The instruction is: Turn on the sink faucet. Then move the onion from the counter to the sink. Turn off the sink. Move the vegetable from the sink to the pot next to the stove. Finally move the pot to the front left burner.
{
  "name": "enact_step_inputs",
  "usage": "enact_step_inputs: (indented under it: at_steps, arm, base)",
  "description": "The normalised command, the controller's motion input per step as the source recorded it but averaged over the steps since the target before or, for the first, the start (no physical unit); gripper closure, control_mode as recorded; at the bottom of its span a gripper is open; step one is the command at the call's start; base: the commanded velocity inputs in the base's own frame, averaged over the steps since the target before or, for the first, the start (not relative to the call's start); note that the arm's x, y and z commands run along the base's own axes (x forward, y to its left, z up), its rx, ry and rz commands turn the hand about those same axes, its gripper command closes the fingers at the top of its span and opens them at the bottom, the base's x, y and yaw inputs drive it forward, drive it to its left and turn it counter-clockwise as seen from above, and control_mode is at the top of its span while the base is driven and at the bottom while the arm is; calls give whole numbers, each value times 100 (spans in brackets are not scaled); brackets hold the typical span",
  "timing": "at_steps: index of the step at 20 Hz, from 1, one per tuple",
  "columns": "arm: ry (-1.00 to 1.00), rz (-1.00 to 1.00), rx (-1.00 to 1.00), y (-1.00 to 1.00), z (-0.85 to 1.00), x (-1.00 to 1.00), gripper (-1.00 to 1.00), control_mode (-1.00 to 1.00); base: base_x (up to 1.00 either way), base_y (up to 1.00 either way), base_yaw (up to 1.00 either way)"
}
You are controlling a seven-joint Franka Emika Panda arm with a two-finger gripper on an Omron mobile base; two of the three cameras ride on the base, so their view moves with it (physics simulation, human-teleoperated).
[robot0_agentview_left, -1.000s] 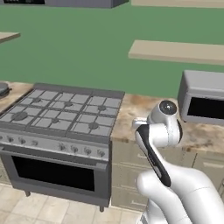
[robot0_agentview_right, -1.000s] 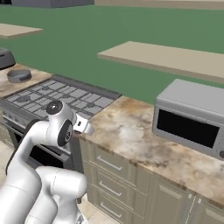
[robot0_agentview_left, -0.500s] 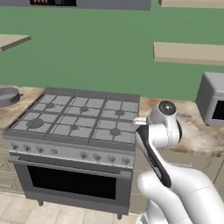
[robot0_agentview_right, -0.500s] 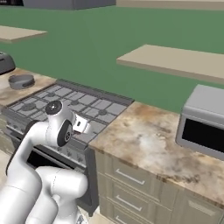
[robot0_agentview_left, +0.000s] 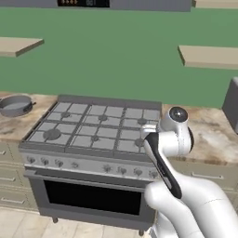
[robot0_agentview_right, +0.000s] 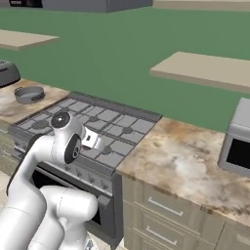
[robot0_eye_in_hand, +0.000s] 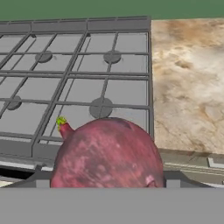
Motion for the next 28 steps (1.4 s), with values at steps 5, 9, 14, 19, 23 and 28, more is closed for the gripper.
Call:
enact_step_inputs:
  at_steps: [5,9,14,19,23,28]
  arm:
    - [0,0,0,0,0,0,100,100]
    - [0,0,0,0,0,0,100,100]
    - [0,0,0,0,0,0,100,100]
    - [0,0,0,0,0,0,100,100]
    - [0,0,0,0,0,0,100,100]
    - [0,0,0,0,0,0,100,100]
  base:
    - [24,67,-6]
    - [25,69,-7]
    - [23,67,-7]
    - [22,65,-10]
    - [21,59,-11]
    - [21,50,-10]
